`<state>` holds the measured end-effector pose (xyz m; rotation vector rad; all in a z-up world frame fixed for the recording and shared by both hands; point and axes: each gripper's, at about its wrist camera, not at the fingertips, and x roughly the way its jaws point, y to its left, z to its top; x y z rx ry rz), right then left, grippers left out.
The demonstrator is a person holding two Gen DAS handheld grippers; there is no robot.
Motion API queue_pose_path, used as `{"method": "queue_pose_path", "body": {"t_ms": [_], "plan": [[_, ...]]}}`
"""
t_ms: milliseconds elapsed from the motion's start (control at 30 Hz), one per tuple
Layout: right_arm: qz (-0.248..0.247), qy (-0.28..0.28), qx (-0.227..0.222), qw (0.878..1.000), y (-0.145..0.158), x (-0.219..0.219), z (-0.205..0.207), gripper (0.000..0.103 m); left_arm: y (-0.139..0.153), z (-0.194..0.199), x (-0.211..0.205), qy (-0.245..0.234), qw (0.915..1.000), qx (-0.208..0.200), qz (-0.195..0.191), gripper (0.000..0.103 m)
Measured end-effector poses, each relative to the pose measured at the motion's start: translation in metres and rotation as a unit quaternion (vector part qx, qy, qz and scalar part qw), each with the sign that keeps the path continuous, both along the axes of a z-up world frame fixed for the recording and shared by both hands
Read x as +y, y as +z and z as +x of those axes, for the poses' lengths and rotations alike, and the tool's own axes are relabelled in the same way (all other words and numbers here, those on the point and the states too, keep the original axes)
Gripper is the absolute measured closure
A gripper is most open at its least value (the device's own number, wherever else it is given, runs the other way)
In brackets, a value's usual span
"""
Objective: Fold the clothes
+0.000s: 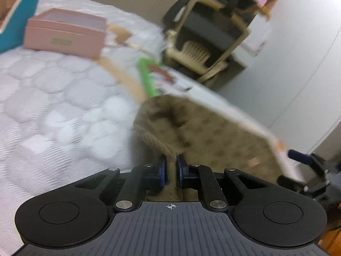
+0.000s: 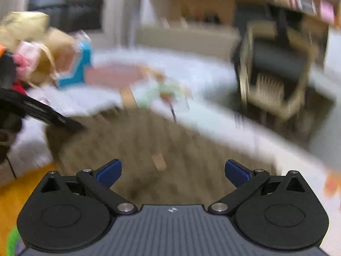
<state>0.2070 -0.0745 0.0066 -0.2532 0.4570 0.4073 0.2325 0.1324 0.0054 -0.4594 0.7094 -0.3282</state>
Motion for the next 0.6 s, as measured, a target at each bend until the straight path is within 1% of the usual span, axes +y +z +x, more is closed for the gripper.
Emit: {"method": "queue_pose_path", "body": {"t_ms": [33, 67, 133, 200, 267, 300, 367, 400, 433, 467, 500, 533, 567, 600], "plan": [[-0.008, 0.016, -0.009, 1.0, 0.004, 0.012, -0.004, 0.0, 0.005, 0.001, -0.001, -0.006, 0.9998, -0.002, -0.017, 0.091], [-0.01, 0.037, -0.007, 0.999, 0.004, 0.027, -0.005, 0.0, 0.008, 0.003, -0.004, -0.011, 0.9997, -0.006, -0.019, 0.091], [-0.013, 0.083, 0.021, 0.996, -0.005, 0.057, -0.003, 0.0, 0.015, 0.008, -0.011, -0.022, 0.9995, -0.012, -0.021, 0.091], [-0.025, 0.122, 0.045, 0.991, -0.021, 0.09, 0.001, 0.0, 0.016, 0.012, -0.019, -0.029, 0.9993, -0.012, -0.02, 0.091], [-0.054, 0.126, 0.046, 0.989, -0.04, 0.117, 0.008, 0.0, 0.015, 0.016, -0.023, -0.035, 0.9991, -0.009, -0.022, 0.091], [-0.068, 0.121, 0.045, 0.989, -0.048, 0.126, 0.014, 0.002, 0.013, 0.018, -0.024, -0.037, 0.999, -0.006, -0.025, 0.091], [-0.088, 0.11, 0.05, 0.989, -0.061, 0.139, 0.028, 0.018, 0.012, 0.019, -0.02, -0.035, 0.9987, -0.005, -0.035, 0.091], [-0.087, 0.105, 0.058, 0.989, -0.063, 0.139, 0.035, 0.033, 0.011, 0.02, -0.018, -0.034, 0.9986, -0.005, -0.041, 0.091], [-0.077, 0.101, 0.063, 0.99, -0.062, 0.136, 0.038, 0.043, 0.01, 0.02, -0.017, -0.034, 0.9984, -0.004, -0.046, 0.087], [-0.066, 0.098, 0.067, 0.991, -0.061, 0.131, 0.041, 0.047, 0.009, 0.021, -0.015, -0.033, 0.9981, -0.003, -0.051, 0.084], [-0.055, 0.095, 0.071, 0.991, -0.059, 0.127, 0.044, 0.062, 0.009, 0.022, -0.012, -0.031, 0.9979, -0.003, -0.057, 0.074], [-0.047, 0.092, 0.069, 0.992, -0.057, 0.122, 0.044, 0.072, 0.008, 0.024, -0.005, -0.015, 0.9978, -0.003, -0.065, 0.054], [-0.04, 0.09, 0.065, 0.993, -0.055, 0.118, 0.043, 0.075, 0.007, 0.026, 0.002, 0.002, 0.9973, -0.003, -0.073, 0.043], [-0.033, 0.088, 0.061, 0.994, -0.052, 0.114, 0.042, 0.078, 0.007, 0.028, 0.009, 0.018, 0.9966, -0.002, -0.081, 0.028]]}}
